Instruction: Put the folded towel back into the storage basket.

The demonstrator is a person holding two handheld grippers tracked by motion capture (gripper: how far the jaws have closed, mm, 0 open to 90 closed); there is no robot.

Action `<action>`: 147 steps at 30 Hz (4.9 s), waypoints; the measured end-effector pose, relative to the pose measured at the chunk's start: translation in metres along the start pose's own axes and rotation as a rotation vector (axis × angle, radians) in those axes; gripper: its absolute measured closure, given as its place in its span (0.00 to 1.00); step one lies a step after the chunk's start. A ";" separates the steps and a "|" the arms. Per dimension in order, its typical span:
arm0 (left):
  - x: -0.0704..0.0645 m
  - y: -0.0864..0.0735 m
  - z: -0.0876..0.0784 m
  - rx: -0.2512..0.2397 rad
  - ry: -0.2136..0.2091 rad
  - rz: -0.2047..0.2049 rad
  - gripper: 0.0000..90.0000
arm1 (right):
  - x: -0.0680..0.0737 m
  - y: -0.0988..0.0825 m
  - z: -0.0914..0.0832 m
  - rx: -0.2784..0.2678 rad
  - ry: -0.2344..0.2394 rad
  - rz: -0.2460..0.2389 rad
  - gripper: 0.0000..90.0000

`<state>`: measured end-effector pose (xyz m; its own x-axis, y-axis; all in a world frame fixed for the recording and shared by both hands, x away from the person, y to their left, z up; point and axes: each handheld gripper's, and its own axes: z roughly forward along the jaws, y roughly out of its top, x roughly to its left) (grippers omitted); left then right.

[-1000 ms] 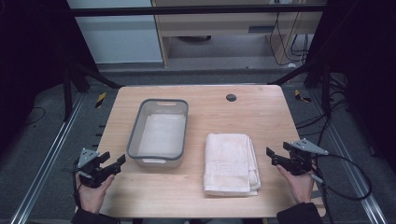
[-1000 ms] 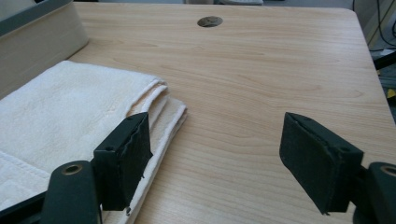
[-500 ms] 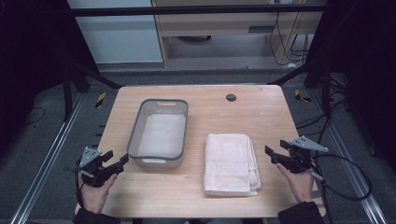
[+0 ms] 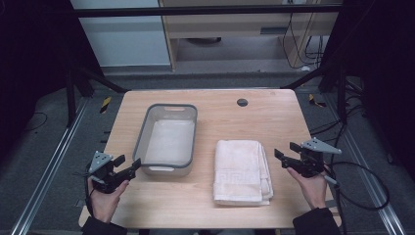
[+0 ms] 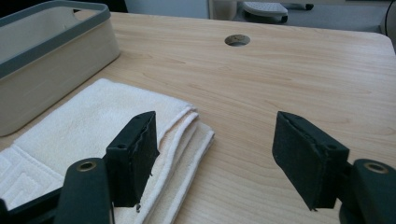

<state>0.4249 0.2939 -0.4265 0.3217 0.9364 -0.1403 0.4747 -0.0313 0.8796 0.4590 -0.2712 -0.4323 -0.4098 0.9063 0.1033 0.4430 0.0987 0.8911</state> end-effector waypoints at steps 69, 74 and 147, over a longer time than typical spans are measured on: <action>-0.165 0.008 0.071 0.097 -0.278 0.228 0.39 | 0.014 0.044 0.054 0.040 0.046 -0.037 0.34; -0.170 0.003 0.073 0.117 -0.286 0.241 0.38 | 0.017 0.039 0.058 0.055 0.057 -0.036 0.33; -0.199 -0.044 0.127 0.402 -0.392 0.225 0.51 | 0.016 -0.019 0.107 0.358 0.160 0.127 0.49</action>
<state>0.4436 0.0646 -0.4948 0.6918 0.6954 -0.1947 0.6079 -0.4153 0.6768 0.5293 -0.2150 -0.4943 -0.4401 0.8478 0.2957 0.7363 0.1522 0.6593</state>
